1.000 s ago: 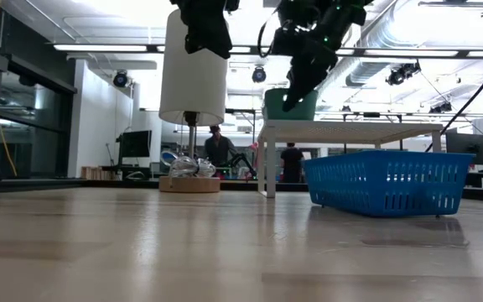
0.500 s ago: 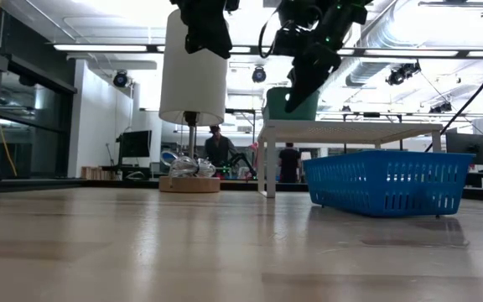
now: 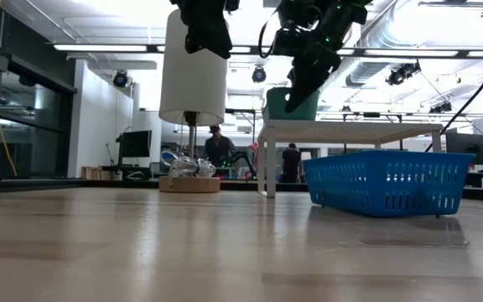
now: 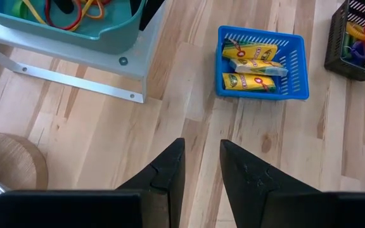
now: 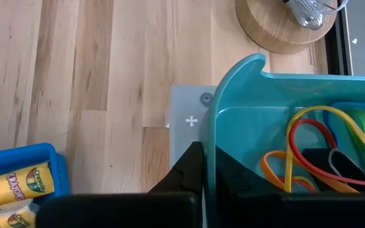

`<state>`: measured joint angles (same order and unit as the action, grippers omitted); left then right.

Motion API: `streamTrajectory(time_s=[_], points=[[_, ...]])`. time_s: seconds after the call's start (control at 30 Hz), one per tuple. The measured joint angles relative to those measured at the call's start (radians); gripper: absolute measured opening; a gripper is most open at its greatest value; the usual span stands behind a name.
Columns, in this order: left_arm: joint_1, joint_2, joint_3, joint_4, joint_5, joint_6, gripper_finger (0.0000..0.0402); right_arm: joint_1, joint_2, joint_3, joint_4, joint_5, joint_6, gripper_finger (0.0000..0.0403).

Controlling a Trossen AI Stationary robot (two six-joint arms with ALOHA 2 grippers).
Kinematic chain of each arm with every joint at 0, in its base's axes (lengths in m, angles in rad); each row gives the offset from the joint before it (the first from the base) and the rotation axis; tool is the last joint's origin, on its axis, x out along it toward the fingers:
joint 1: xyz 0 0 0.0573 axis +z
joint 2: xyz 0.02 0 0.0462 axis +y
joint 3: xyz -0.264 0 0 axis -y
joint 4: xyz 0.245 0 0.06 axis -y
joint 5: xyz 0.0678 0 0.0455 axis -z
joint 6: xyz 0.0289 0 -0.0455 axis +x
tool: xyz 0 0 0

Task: Pick & Place Office Desk Supplies
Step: Put the green bin on the shelf, then put the blue bin on the shelf

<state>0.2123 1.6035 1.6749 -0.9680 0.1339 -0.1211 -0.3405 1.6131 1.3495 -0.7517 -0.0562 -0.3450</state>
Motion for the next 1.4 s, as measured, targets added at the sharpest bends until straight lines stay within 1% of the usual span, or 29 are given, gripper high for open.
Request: streamTrajectory(time_s=[0.23, 0.33, 0.53, 0.7, 0.93, 1.13, 1.4], points=[[0.000, 0.000, 0.000, 0.000, 0.000, -0.003, 0.0095, 0.000, 0.000, 0.000, 0.000, 0.002, 0.000, 0.0002], [0.000, 0.000, 0.000, 0.000, 0.000, -0.003, 0.0095, 0.000, 0.000, 0.000, 0.000, 0.003, 0.000, 0.0009], [0.000, 0.000, 0.000, 0.000, 0.000, -0.003, 0.0095, 0.000, -0.001, 0.000, 0.001, 0.032, 0.003, 0.0051], [0.000, 0.000, 0.000, 0.000, 0.000, -0.002, 0.0095, 0.000, -0.001, 0.000, 0.001, 0.028, 0.003, 0.0088], [0.000, 0.000, 0.000, 0.000, 0.000, -0.002, 0.0095, 0.000, -0.001, 0.000, 0.001, 0.015, 0.002, 0.0119], [0.000, 0.000, 0.000, 0.000, 0.000, -0.002, 0.0095, 0.000, -0.001, 0.000, 0.001, 0.002, 0.001, 0.0130], [0.000, 0.001, 0.000, 0.000, 0.000, -0.002, 0.0095, 0.000, -0.007, 0.000, 0.000, 0.011, 0.000, 0.0131]])
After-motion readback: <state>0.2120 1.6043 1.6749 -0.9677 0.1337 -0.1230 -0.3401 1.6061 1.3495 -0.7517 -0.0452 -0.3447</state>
